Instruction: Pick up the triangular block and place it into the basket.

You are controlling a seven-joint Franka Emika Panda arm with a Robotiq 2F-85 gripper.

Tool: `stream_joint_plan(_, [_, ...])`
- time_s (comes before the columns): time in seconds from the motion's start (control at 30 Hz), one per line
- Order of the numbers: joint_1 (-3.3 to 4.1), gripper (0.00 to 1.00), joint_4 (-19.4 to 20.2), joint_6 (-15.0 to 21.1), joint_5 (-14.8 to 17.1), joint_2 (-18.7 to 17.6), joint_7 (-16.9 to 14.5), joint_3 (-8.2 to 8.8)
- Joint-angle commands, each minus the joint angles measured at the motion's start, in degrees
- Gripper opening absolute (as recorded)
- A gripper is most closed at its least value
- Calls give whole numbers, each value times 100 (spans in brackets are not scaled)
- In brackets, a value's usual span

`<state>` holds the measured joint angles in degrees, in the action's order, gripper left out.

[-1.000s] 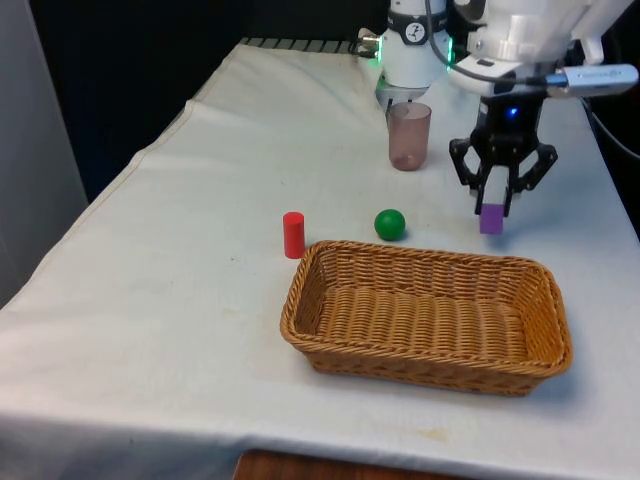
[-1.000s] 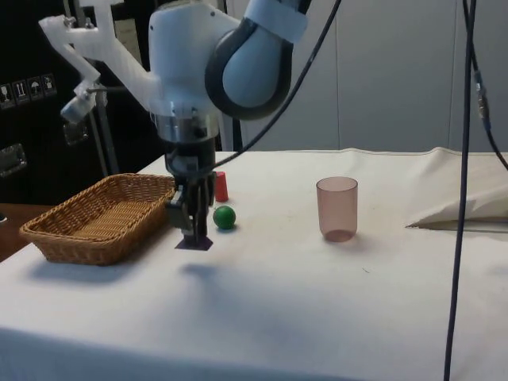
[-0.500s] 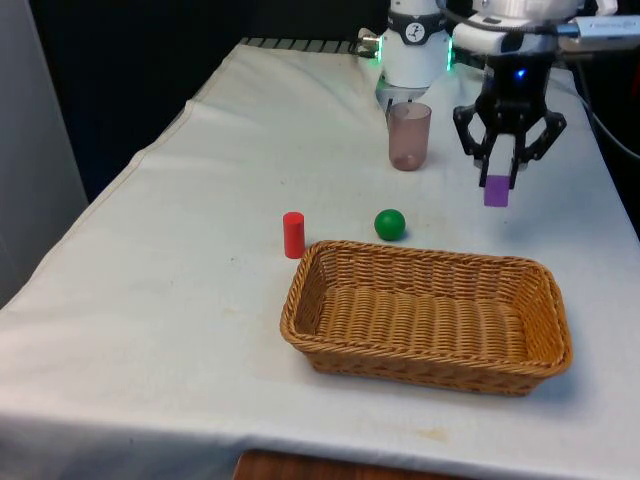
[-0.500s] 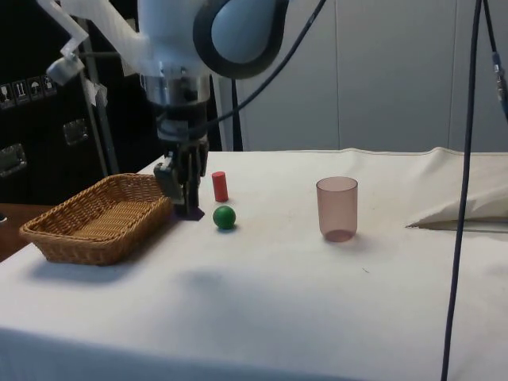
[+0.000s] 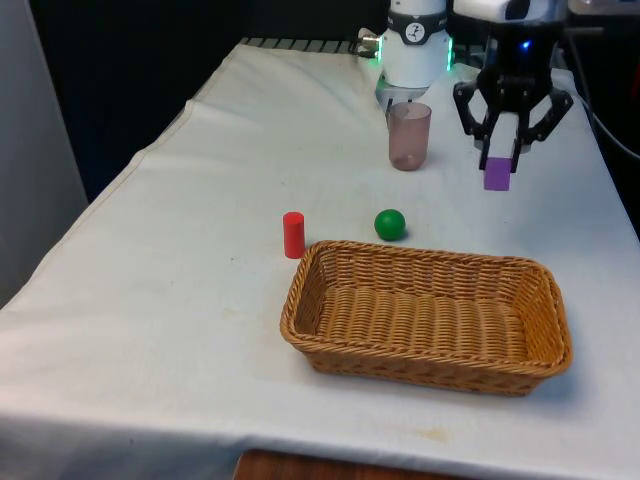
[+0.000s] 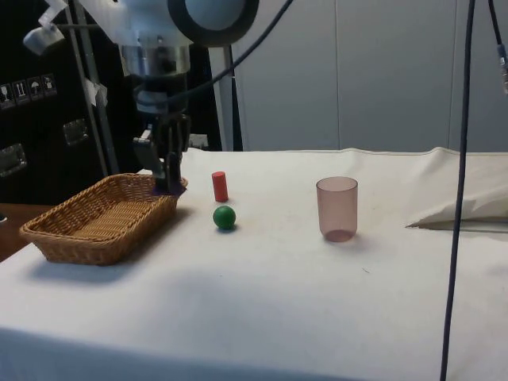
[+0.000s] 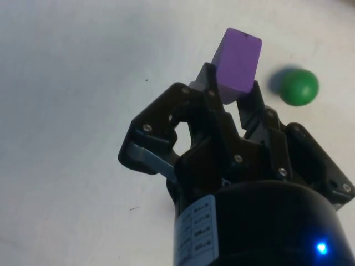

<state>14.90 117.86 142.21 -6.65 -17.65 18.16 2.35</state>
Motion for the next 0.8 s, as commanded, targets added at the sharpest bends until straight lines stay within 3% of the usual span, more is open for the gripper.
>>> stream_joint_plan(0.0, [0, 33, -57, -34, -6, -11, 0, 11])
stream_joint_plan(0.2, [-23, 33, -567, -309, -17, -223, -80, 86])
stream_joint_plan(0.27, [-11, 33, -573, -281, -23, -223, -69, 97])
stream_joint_plan(0.47, [-69, 33, -1112, -407, 29, -584, -212, 160])
stream_joint_plan(0.53, [-40, 33, -1152, -367, -17, -619, -172, 201])
stream_joint_plan(0.67, [-109, 33, -1536, -476, 40, -877, -292, 212])
stream_joint_plan(0.77, [-120, 33, -1736, -481, 46, -1026, -332, 241])
